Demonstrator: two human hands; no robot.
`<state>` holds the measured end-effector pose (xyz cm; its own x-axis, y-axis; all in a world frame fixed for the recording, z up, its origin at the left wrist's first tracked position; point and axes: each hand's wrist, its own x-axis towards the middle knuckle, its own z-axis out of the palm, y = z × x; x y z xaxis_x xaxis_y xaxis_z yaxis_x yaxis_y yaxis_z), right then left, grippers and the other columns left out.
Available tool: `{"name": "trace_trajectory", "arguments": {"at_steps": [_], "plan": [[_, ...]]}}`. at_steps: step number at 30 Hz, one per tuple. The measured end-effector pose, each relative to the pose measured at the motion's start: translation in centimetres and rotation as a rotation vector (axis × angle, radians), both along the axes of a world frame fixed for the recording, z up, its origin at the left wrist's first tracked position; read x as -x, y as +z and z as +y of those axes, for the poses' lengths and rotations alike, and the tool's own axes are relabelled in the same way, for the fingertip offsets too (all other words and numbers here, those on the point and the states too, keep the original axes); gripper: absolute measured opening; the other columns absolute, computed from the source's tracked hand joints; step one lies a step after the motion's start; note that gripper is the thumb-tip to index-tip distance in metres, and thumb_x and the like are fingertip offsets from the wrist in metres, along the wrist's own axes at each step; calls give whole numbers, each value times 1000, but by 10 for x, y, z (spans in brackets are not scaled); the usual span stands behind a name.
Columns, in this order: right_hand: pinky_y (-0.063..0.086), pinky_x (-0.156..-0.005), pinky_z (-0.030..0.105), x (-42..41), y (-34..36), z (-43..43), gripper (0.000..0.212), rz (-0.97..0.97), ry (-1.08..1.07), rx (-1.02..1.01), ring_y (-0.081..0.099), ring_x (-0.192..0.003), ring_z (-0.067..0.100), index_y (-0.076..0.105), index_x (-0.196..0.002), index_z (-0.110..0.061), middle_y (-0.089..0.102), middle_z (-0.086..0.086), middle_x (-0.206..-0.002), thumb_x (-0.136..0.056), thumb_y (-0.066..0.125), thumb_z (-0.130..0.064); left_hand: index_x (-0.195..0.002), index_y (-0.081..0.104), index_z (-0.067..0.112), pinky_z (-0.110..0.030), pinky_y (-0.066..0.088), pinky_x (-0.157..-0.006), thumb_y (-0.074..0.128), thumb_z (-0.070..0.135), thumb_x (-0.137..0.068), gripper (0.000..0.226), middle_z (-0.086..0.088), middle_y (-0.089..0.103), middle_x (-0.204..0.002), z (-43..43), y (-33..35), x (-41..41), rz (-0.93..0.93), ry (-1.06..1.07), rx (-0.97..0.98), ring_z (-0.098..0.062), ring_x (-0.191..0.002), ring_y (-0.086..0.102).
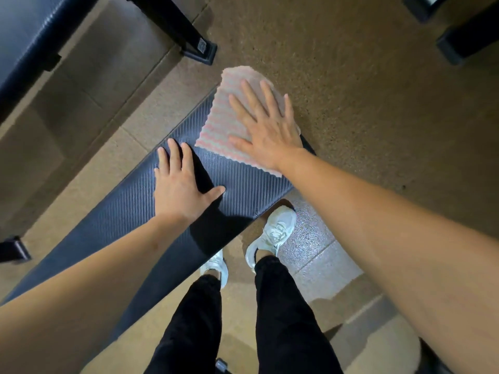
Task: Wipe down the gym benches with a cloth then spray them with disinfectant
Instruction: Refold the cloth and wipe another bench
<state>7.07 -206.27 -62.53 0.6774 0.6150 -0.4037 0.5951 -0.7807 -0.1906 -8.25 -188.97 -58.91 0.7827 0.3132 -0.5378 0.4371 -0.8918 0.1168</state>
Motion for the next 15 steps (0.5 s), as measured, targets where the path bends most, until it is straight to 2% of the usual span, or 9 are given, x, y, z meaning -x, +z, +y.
{"name": "trace_trajectory", "arguments": {"at_steps": [4,7,10,12,14,15], "plan": [[19,-121,62,17,7,-44,83,126,-107,21,-9,-156,32,-11,-161,-32,-19,-4,-169,-99,30,-68,-163,9,5,-66,19,-122,72,68,-80,122,-18,1,-172,-3,5,-1,1,1,2,-43,-158,0],[26,-120,53,34,12,-71,85,273,-297,-43,7,-155,34,-6,-162,-32,-13,0,-170,-100,45,-58,-163,10,5,-65,19,-123,71,70,-79,122,-19,3,-172,-2,5,-1,-18,-5,-3,-43,-158,3],[37,-114,48,49,19,-90,85,409,-526,-181,28,-150,35,0,-162,-33,5,7,-170,-100,58,-38,-163,10,6,-61,18,-125,69,75,-78,124,-18,4,-172,-2,4,-1,-27,6,-20,-43,-158,4],[39,-114,45,54,25,-100,86,449,-622,-224,37,-145,32,6,-162,-35,21,7,-167,-98,63,-27,-163,9,6,-59,17,-126,66,77,-78,125,-18,3,-172,-2,4,0,-22,1,-31,-42,-158,3],[40,-112,38,52,31,-109,80,478,-702,-238,47,-137,23,20,-161,-30,42,3,-158,-96,64,-15,-163,9,6,-59,18,-126,63,78,-79,123,-19,3,-172,-1,5,1,-36,-11,-29,-42,-158,3],[42,-105,31,50,35,-114,71,496,-748,-233,52,-126,18,33,-158,-25,54,1,-146,-96,63,-9,-163,9,5,-60,19,-125,63,78,-80,123,-19,4,-172,0,5,2,-44,-14,-25,-43,-158,4]]}}
